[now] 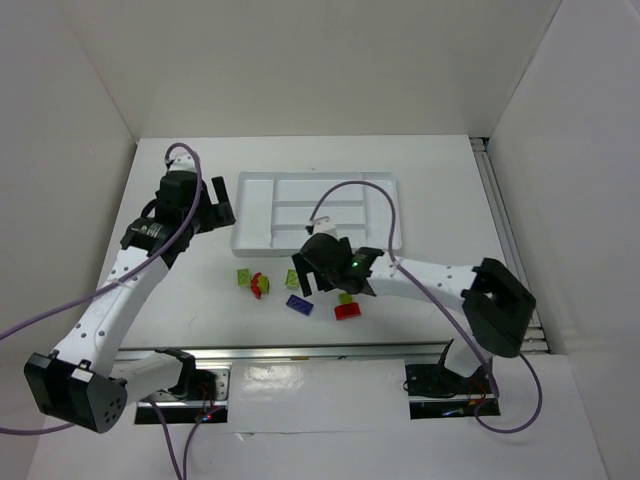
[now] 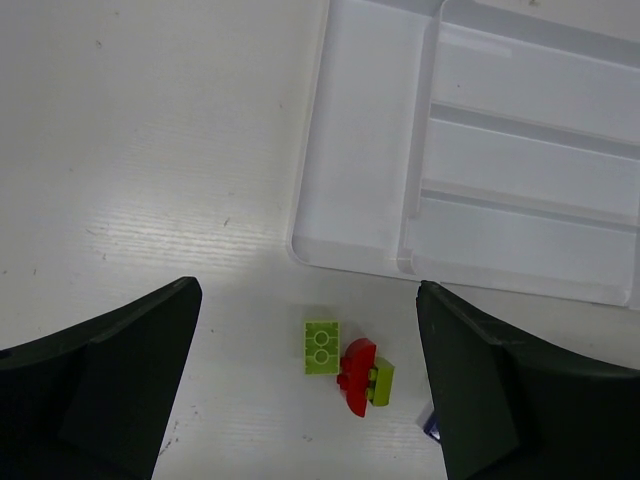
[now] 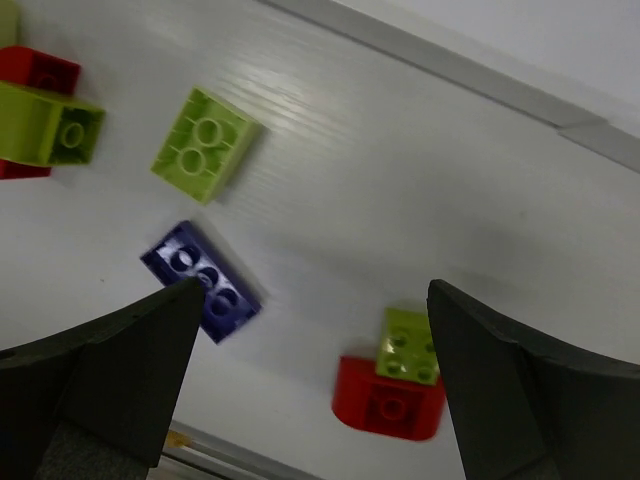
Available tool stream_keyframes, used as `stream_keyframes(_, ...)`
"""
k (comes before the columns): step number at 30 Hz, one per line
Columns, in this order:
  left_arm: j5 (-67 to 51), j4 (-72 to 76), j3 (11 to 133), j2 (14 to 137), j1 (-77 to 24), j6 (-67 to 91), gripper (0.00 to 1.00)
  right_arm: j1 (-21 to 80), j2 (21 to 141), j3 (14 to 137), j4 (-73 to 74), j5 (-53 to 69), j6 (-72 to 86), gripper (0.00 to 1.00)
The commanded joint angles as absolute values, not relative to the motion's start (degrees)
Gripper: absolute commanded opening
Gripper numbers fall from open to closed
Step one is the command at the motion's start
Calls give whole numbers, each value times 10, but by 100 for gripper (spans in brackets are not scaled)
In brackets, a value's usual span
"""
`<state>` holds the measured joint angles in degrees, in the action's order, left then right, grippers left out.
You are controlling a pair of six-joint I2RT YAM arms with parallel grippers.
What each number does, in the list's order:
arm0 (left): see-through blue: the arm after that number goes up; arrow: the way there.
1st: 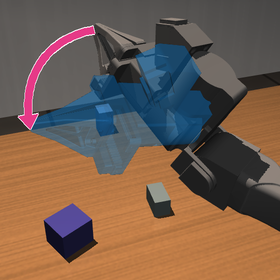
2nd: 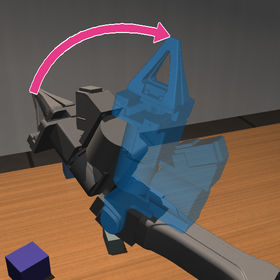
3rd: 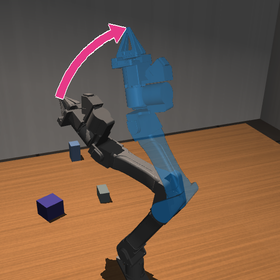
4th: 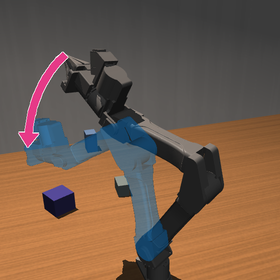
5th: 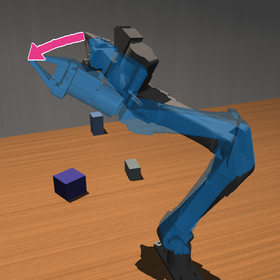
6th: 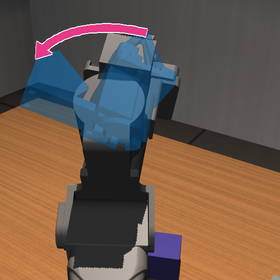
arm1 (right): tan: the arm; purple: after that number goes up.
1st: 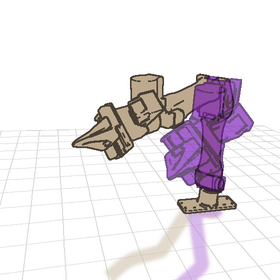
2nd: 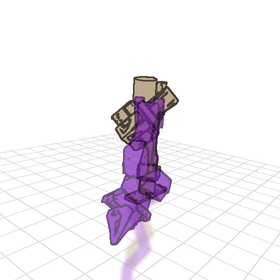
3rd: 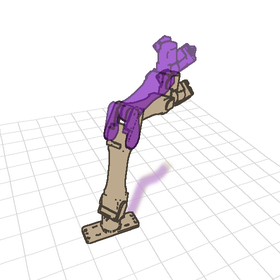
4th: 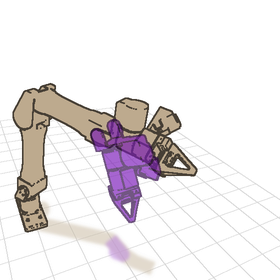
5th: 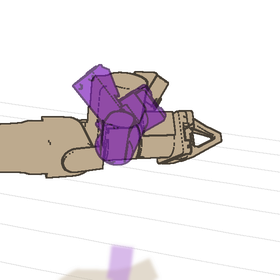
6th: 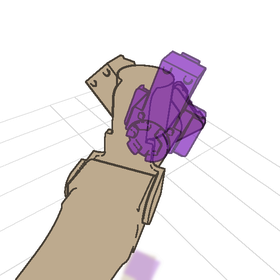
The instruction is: Sort the legos into containers by color
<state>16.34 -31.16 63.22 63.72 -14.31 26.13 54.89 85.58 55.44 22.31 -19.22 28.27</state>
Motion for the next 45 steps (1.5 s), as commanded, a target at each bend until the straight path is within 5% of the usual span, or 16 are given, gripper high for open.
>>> stream_keyframes(1, 172, -331, 672, 652, -144, 285, 100, 570, 924, 636, 206, -210, 295, 100)
stream_keyframes(14, 220, -365, 682, 610, -144, 281, 100, 584, 1113, 772, 206, -261, 478, 100)
stream_keyframes(22, 202, -365, 671, 610, -144, 276, 100, 590, 1152, 810, 222, -273, 490, 74)
stream_keyframes(31, 192, -365, 665, 621, -144, 271, 100, 595, 1180, 840, 258, -284, 496, 62)
stream_keyframes(38, 192, -359, 659, 615, -144, 271, 100, 616, 1122, 806, 253, -316, 490, 34)
stream_keyframes(45, 192, -354, 649, 608, -144, 271, 100, 621, 1080, 784, 258, -348, 484, 33)
